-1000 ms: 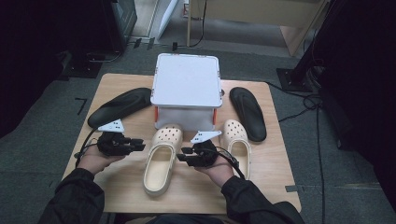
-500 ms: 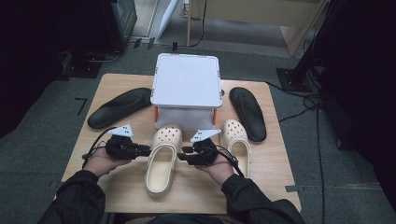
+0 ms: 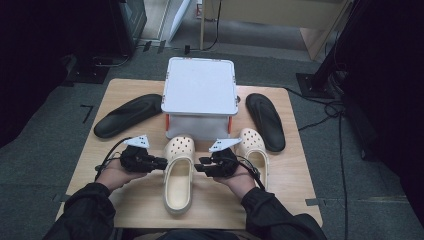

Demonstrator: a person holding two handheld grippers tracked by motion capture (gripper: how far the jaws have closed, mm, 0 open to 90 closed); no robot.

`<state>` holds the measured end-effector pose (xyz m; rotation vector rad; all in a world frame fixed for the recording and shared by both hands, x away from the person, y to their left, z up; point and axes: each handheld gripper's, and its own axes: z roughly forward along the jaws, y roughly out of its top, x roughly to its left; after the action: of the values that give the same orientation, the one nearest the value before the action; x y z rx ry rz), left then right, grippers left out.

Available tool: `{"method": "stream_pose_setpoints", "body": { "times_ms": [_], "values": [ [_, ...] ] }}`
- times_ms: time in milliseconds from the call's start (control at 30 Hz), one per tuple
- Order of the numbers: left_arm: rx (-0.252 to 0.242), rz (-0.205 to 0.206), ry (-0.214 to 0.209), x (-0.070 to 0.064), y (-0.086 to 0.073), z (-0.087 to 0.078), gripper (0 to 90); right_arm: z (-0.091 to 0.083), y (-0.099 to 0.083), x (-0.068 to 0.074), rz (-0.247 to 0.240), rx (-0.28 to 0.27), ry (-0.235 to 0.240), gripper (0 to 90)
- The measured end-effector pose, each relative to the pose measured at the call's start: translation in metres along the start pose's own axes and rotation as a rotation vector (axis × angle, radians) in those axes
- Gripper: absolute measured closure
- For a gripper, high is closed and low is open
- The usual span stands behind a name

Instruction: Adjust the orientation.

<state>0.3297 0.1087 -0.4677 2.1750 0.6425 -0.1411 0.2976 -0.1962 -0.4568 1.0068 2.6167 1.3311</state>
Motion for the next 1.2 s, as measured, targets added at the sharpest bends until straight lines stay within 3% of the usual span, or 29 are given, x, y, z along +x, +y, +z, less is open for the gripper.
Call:
{"method": "stream_pose_setpoints", "body": {
  "times_ms": [467,567,667,833,1000,1100,1200],
  "values": [
    [0.008,0.004,-0.02,-0.002,0.008,0.014,73.7,-0.013,-0.004,-0.002,0.003,0.005,-0.041,65.1],
    [-0.008,-0.007,0.001,0.0,0.009,0.011,66.9,-0.015,-0.005,-0.003,0.001,0.002,-0.045,63.7],
    [-0.017,-0.007,0.03,0.003,0.01,0.006,61.9,-0.018,-0.003,-0.002,-0.002,-0.035,-0.035,61.2],
    [-0.074,-0.024,0.051,0.009,0.013,-0.005,58.4,-0.021,-0.001,0.003,-0.03,-0.086,-0.019,54.6],
    [-0.109,-0.057,0.051,0.015,0.019,-0.011,48.2,-0.007,0.002,0.007,-0.02,-0.11,-0.013,48.7],
    [-0.146,-0.094,0.004,0.018,0.023,-0.016,45.8,0.005,0.002,0.009,-0.041,-0.088,-0.03,47.4],
    [-0.163,-0.064,0.018,0.017,0.029,-0.021,44.9,0.015,0.002,0.01,-0.052,-0.072,-0.052,45.9]
  ]
}}
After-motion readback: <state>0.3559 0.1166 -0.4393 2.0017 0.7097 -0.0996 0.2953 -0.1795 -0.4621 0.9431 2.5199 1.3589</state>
